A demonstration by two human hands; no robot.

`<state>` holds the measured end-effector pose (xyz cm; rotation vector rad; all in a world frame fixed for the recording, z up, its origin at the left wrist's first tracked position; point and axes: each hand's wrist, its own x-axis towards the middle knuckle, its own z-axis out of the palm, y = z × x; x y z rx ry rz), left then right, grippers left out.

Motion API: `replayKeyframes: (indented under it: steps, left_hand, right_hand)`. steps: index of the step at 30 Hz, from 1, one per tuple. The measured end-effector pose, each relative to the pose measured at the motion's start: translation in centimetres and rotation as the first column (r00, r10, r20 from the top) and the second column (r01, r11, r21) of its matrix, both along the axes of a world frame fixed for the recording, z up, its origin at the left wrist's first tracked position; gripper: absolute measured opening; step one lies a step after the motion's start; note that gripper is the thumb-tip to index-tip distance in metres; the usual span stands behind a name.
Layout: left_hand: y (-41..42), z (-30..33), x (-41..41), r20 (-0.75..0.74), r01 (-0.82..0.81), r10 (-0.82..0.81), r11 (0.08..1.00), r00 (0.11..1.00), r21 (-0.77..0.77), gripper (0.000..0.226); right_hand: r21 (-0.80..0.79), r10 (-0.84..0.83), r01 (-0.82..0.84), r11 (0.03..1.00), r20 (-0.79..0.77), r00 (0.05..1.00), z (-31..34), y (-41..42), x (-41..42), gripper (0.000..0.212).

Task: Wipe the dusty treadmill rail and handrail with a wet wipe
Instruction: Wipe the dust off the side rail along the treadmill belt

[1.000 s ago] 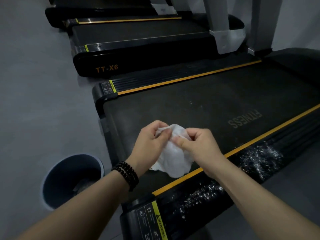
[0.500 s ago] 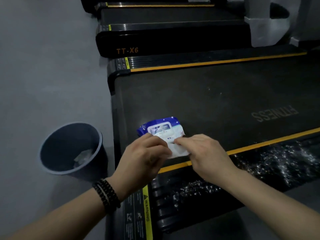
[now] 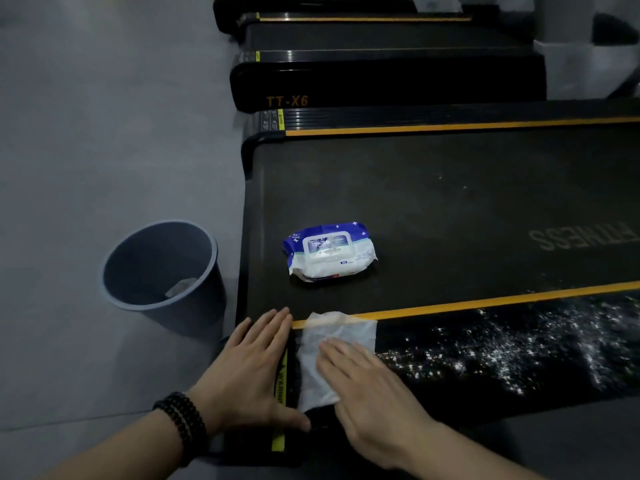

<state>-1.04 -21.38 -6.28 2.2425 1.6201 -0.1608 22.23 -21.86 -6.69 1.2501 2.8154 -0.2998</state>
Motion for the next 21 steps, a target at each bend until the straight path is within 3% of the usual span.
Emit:
replayKeyframes:
  steps: [10, 17, 21]
  left_hand:
    - [-2.2, 0.6, 0.6, -0.077, -0.003, 0.004, 1.000, 0.997, 0.011, 0.152]
    - [-2.8, 0.3, 1.8, -0.038, -0.066, 0.067, 0.997, 0.997, 0.027, 0.150]
    - [-2.7, 0.1, 1.5, -0.055, -0.049, 0.050, 0.999, 0.997, 0.019, 0.149]
  right_hand:
    - [0.052, -0.023, 0.020, 0.998, 0.071, 0.997, -2.5, -1.7, -0.4, 0.086]
    - [0.043, -0.033, 0.030, 0.999, 0.058, 0.998, -2.2, -1.7, -0.8, 0.086]
    - [-0.057, 0.006, -0.004, 0.998, 0.030, 1.000, -1.1, -0.8, -1.0, 0.087]
